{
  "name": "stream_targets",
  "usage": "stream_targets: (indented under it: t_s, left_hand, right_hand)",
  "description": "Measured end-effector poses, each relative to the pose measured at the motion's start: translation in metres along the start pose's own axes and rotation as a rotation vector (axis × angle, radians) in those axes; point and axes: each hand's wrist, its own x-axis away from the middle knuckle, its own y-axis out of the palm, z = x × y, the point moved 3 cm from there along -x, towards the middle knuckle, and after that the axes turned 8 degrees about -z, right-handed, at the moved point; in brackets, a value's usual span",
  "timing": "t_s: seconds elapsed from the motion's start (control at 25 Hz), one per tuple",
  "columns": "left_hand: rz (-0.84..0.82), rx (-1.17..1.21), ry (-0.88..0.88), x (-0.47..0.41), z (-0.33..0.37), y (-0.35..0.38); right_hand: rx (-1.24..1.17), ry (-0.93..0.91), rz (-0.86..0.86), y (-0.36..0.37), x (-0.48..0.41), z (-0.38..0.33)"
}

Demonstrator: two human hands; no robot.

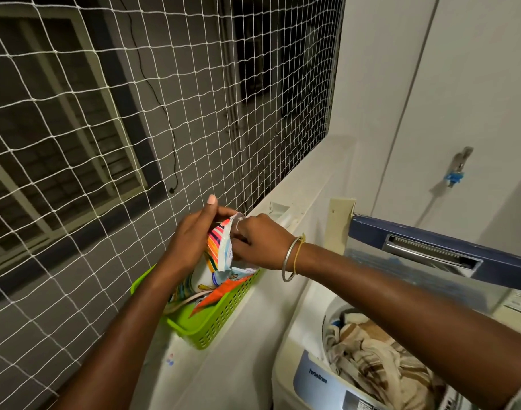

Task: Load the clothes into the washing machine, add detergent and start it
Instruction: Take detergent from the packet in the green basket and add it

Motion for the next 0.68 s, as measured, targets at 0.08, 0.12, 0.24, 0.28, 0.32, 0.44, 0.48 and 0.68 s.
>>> stream_targets:
  t_s: [0.08, 0.12, 0.24, 0.28, 0.32, 0.44, 0.48, 0.68]
  left_hand:
    - [0.009, -0.009, -0.013, -0.001, -0.001, 0.000]
    - [0.007, -0.009, -0.016, -0.002, -0.001, -0.001]
    - [0.012, -0.003, -0.017, -0.003, 0.004, 0.000]
    - [0.021, -0.003, -0.026, -0.003, 0.006, 0.000]
    - [0.026, -0.002, -0.037, -0.004, 0.007, 0.001]
    - [0.000, 0.005, -0.050, -0.008, 0.009, 0.001]
    - [-0.008, 0.009, -0.053, -0.010, 0.009, 0.001]
    - [-0.037, 0.017, -0.066, -0.017, 0.012, 0.000]
  right_hand:
    - [-0.153, 0.111, -0.004, -0.004, 0.001, 0.011]
    - [-0.245, 0.173, 0.002, -0.007, 0.002, 0.016]
    - [-0.574, 0.338, 0.051, -0.013, 0.013, 0.027]
    - [-0.649, 0.363, 0.076, -0.018, 0.018, 0.029]
    - [-0.689, 0.377, 0.103, -0.023, 0.021, 0.031]
    - [-0.733, 0.396, 0.175, -0.039, 0.026, 0.035]
    - [-0.740, 0.402, 0.193, -0.043, 0.027, 0.037]
    - [-0.783, 0.432, 0.243, -0.061, 0.033, 0.047]
